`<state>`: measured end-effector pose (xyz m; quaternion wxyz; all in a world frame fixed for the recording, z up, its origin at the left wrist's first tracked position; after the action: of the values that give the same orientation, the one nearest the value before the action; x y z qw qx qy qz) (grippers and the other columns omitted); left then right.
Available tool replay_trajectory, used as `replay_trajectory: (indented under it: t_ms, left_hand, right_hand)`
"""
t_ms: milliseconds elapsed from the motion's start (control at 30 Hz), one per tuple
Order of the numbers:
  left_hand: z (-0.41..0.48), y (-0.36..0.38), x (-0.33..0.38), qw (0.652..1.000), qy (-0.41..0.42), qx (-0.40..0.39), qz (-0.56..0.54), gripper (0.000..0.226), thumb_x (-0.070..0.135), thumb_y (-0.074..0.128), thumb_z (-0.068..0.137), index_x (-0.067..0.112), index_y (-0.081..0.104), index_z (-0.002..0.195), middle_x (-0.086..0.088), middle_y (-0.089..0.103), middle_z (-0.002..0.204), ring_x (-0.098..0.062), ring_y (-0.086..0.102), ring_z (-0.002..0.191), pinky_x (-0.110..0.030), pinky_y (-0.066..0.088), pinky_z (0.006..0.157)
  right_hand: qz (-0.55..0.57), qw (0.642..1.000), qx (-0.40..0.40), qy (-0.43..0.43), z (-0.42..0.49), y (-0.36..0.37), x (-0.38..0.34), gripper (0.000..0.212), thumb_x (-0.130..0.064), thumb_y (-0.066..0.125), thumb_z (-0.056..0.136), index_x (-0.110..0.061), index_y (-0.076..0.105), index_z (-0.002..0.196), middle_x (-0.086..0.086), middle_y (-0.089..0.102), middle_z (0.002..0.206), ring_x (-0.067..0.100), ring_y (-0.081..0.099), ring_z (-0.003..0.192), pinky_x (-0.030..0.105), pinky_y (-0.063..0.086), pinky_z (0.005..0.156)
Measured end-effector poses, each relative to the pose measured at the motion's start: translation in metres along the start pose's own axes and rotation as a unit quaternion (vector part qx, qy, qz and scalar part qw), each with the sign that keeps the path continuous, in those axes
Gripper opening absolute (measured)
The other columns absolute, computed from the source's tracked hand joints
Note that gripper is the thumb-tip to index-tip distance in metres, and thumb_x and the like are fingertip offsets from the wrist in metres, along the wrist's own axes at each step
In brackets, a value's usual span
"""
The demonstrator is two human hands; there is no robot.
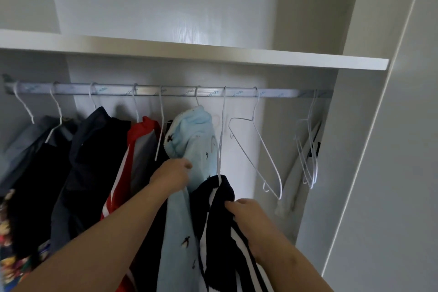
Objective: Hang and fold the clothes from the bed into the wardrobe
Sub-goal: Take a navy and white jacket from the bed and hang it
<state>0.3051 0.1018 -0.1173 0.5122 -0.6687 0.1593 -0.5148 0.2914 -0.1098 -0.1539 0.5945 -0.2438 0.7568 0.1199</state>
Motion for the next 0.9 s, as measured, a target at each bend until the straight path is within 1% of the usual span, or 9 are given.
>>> replay_trajectory:
  t_ms: [100, 167, 300, 367, 467, 600, 667, 767, 900]
  left_hand:
    - [0.016, 0.002, 0.008, 0.998, 0.053, -0.009, 0.012, 0.05, 0.013, 0.05, 0.088, 0.025, 0.043, 0.136, -0.011, 0.04, 0.137, -0.025, 0.044, 0.123, -0.035, 0.041, 0.1]
    - [0.028, 0.001, 0.008, 0.997, 0.068, -0.009, 0.023, 0.049, 0.015, 0.05, 0.089, 0.026, 0.041, 0.136, -0.009, 0.037, 0.137, -0.025, 0.044, 0.122, -0.033, 0.041, 0.1]
    - [0.048, -0.009, 0.006, 0.998, 0.057, 0.019, 0.003, 0.028, 0.009, 0.044, 0.086, 0.026, 0.049, 0.107, -0.004, 0.038, 0.125, -0.022, 0.049, 0.099, -0.031, 0.047, 0.08]
    - [0.061, -0.012, 0.009, 0.998, 0.06, 0.032, -0.006, 0.026, 0.01, 0.045, 0.086, 0.025, 0.049, 0.107, -0.005, 0.037, 0.125, -0.022, 0.048, 0.099, -0.029, 0.044, 0.077]
    - [0.078, -0.015, 0.019, 0.997, 0.072, 0.04, -0.011, 0.037, 0.02, 0.05, 0.087, 0.03, 0.045, 0.122, -0.008, 0.036, 0.129, -0.028, 0.046, 0.11, -0.028, 0.038, 0.083]
    - [0.097, -0.021, 0.03, 0.995, 0.092, 0.047, -0.012, 0.045, 0.024, 0.054, 0.085, 0.032, 0.04, 0.127, -0.014, 0.039, 0.128, -0.034, 0.046, 0.115, -0.033, 0.038, 0.09]
    - [0.103, -0.021, 0.033, 0.993, 0.104, 0.046, -0.015, 0.044, 0.022, 0.054, 0.083, 0.029, 0.041, 0.125, -0.015, 0.044, 0.125, -0.035, 0.049, 0.112, -0.034, 0.04, 0.089]
    - [0.107, -0.02, 0.033, 0.992, 0.112, 0.038, -0.053, 0.038, 0.017, 0.051, 0.084, 0.025, 0.043, 0.119, -0.012, 0.053, 0.116, -0.029, 0.053, 0.104, -0.029, 0.041, 0.081]
    - [0.114, -0.027, 0.023, 0.989, 0.076, 0.043, -0.119, 0.032, 0.012, 0.045, 0.083, 0.028, 0.043, 0.111, -0.004, 0.051, 0.093, -0.023, 0.052, 0.08, -0.023, 0.035, 0.061]
  right_hand:
    - [-0.022, 0.999, 0.036, -0.017, 0.022, -0.003, -0.018, 0.012, -0.012, 0.051, 0.089, -0.004, 0.053, 0.081, 0.013, 0.05, 0.074, 0.022, 0.05, 0.067, 0.027, 0.038, 0.062]
    - [-0.012, 0.997, 0.073, -0.02, 0.033, -0.012, -0.023, 0.016, -0.012, 0.05, 0.09, -0.002, 0.054, 0.077, 0.011, 0.051, 0.068, 0.02, 0.05, 0.059, 0.023, 0.038, 0.054]
    - [-0.056, 0.987, 0.141, -0.044, 0.052, -0.029, -0.032, 0.024, -0.013, 0.047, 0.091, -0.005, 0.05, 0.068, 0.006, 0.045, 0.059, 0.019, 0.045, 0.057, 0.027, 0.038, 0.058]
    - [-0.087, 0.984, 0.145, -0.062, 0.062, -0.024, -0.041, 0.026, -0.016, 0.049, 0.09, -0.008, 0.047, 0.065, 0.002, 0.041, 0.053, 0.016, 0.043, 0.051, 0.022, 0.037, 0.054]
    - [-0.148, 0.974, 0.141, -0.094, 0.073, -0.015, -0.064, 0.029, -0.024, 0.051, 0.091, -0.012, 0.047, 0.065, -0.003, 0.04, 0.051, 0.005, 0.039, 0.04, 0.014, 0.031, 0.039]
    - [-0.196, 0.962, 0.142, -0.13, 0.096, -0.01, -0.096, 0.034, -0.031, 0.053, 0.091, -0.016, 0.049, 0.061, -0.006, 0.044, 0.05, 0.009, 0.042, 0.048, 0.023, 0.032, 0.05]
    - [-0.171, 0.965, 0.147, -0.137, 0.109, -0.012, -0.107, 0.036, -0.027, 0.054, 0.091, -0.015, 0.048, 0.058, -0.011, 0.042, 0.04, 0.004, 0.039, 0.039, 0.02, 0.032, 0.045]
    - [-0.182, 0.958, 0.169, -0.14, 0.123, -0.023, -0.122, 0.033, -0.022, 0.054, 0.091, -0.012, 0.05, 0.06, -0.005, 0.044, 0.046, 0.005, 0.039, 0.041, 0.012, 0.028, 0.035]
    - [-0.21, 0.948, 0.191, -0.141, 0.138, -0.032, -0.132, 0.03, -0.021, 0.052, 0.092, -0.009, 0.047, 0.065, 0.001, 0.041, 0.055, 0.012, 0.037, 0.05, 0.014, 0.027, 0.036]
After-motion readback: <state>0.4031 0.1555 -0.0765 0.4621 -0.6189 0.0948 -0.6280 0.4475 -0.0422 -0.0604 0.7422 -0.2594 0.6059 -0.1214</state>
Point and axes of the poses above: each hand's wrist, its own z-axis towards the middle knuckle, its own y-axis out of the palm, x = y × z, the point moved 9 cm from there along z, towards the middle knuckle
